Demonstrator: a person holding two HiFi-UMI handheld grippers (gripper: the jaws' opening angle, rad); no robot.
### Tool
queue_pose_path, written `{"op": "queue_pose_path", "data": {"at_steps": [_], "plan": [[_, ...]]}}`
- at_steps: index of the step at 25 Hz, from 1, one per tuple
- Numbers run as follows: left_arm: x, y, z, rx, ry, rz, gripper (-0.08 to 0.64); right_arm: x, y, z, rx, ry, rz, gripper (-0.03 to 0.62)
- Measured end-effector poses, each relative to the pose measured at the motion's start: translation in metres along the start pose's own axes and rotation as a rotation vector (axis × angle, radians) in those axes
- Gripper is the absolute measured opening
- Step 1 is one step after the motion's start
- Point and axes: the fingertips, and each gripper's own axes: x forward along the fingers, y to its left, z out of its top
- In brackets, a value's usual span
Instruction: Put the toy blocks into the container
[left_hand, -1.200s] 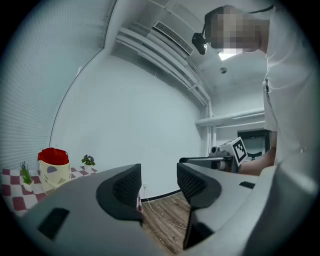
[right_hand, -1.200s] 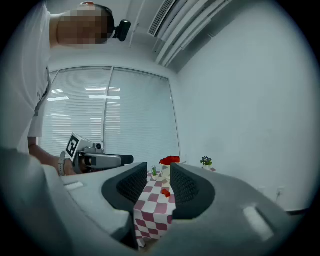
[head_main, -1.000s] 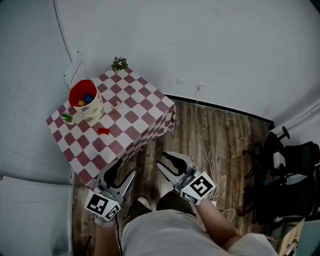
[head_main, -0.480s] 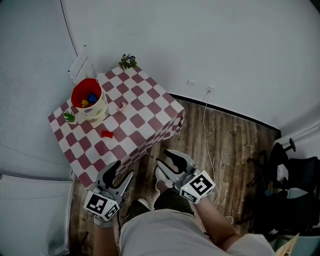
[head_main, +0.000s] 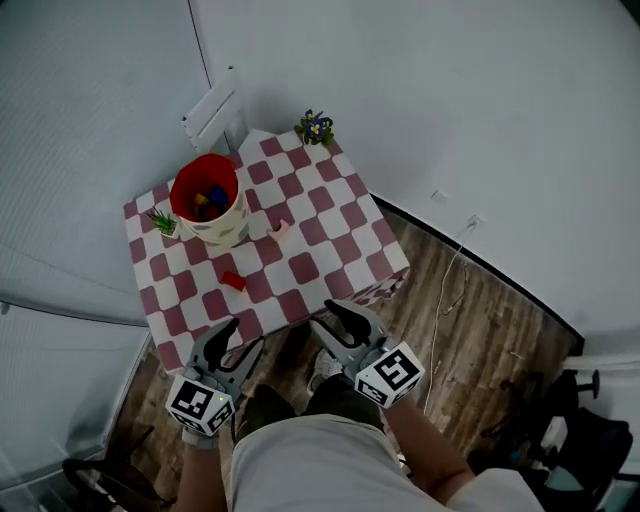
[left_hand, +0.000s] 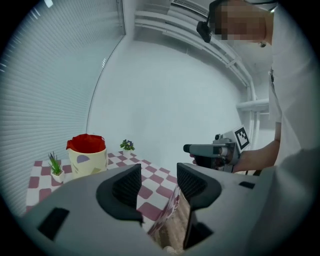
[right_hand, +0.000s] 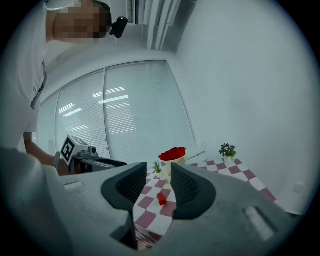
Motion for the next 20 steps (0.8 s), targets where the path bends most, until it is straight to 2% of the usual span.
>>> {"op": "queue_pose_path", "data": {"at_steps": [5,11,15,20], "plan": [[0.014,0.023,-0.001,-0.046,-0.006,0.160,0.202,0.030,-0.022,-0.006,-0.004,0.070,0.139,0.135],[0.015,0.049,-0.017,-0.097,-0.008,0.313,0.209,0.062,-0.029,-0.017,-0.021,0.144,0.277,0.135],[0.014,0.063,-0.030,-0.132,0.015,0.370,0.217,0.079,-0.028,-0.025,-0.012,0.185,0.318,0.135],[0.012,0.082,-0.049,-0.178,0.035,0.405,0.233,0.097,-0.024,-0.037,-0.025,0.228,0.348,0.135]]}}
